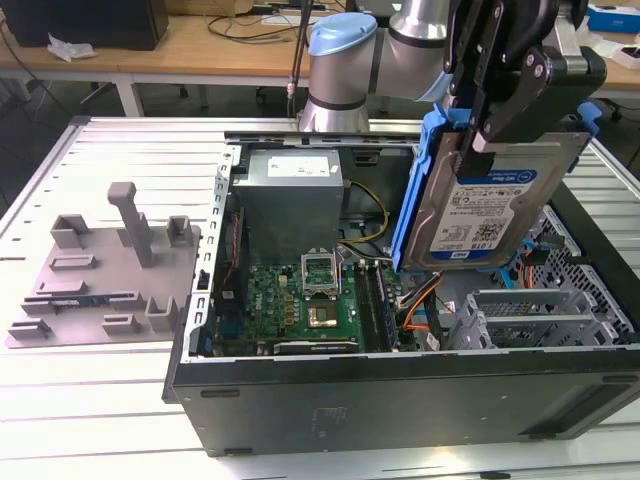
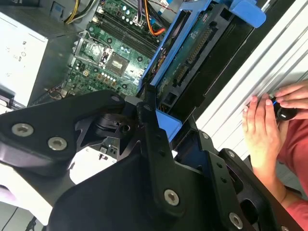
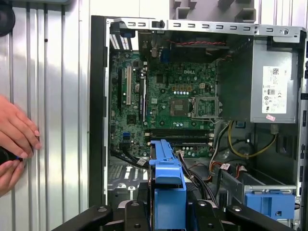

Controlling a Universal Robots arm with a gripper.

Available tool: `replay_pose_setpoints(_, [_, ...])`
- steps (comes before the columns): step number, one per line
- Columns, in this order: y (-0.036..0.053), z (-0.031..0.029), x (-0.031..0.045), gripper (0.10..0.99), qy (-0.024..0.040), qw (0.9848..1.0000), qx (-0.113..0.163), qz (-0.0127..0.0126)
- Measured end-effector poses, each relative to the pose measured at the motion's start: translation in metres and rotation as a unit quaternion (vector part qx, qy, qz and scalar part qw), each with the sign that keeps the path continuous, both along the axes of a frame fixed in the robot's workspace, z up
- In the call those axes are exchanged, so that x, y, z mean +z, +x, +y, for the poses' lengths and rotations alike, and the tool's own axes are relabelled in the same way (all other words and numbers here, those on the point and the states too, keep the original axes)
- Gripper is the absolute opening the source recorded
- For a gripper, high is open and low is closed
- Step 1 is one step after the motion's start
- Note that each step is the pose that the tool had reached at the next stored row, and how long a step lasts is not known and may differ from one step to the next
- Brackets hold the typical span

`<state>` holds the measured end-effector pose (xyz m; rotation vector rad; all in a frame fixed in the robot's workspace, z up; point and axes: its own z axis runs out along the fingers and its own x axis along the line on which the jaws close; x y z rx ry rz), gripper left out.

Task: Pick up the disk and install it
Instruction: 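Insert the disk into the insertion slot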

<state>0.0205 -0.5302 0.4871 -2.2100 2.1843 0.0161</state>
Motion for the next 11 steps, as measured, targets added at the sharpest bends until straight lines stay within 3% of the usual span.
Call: replay_pose_setpoints(11, [0.0047, 0.0027, -0.0014, 0.369, -0.0105, 0.9996, -0.028, -0.0001])
